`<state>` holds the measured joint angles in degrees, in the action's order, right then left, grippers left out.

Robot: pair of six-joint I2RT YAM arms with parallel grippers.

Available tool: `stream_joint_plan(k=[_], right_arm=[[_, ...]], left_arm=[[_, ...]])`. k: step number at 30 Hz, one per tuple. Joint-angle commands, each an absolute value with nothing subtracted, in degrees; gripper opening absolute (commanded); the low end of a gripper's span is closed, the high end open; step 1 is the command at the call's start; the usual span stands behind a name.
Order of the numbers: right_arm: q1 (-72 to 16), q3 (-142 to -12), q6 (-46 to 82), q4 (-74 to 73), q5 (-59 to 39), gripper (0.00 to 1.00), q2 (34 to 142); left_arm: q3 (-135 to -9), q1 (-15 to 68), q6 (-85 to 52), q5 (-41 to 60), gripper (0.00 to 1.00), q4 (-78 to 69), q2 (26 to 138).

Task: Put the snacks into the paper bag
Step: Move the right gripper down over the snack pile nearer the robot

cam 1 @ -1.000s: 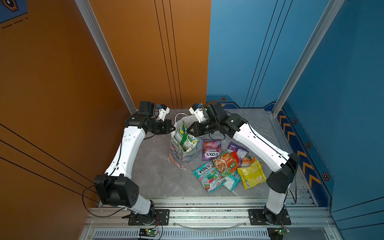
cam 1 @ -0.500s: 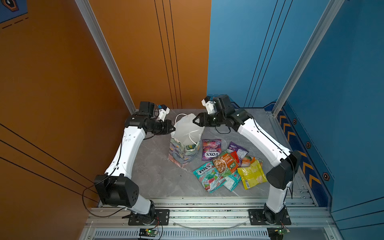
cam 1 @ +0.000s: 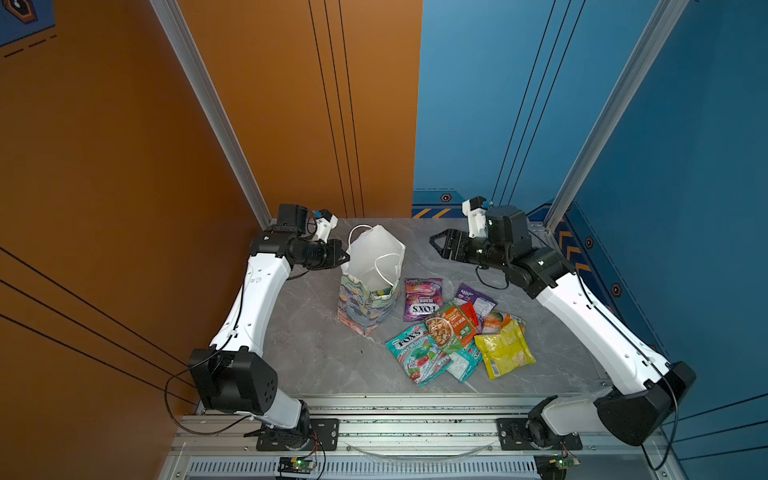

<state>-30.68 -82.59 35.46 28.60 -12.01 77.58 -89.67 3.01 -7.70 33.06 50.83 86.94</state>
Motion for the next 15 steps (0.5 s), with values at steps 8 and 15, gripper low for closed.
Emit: stream_joint_plan(k=[8, 15], right_arm=[[-43.12, -52.02, 57.33, 25.21, 4.45, 0.82, 63.24], [-48.08, -44.29, 66.50, 27.94, 6.14, 0.79, 59.69]], left_arm=[[-88.24, 2.64, -9.29, 31.16, 0.00, 48.73, 85.34], [-88.15, 2.64, -9.24, 30.83, 0.00, 48.60, 84.93]])
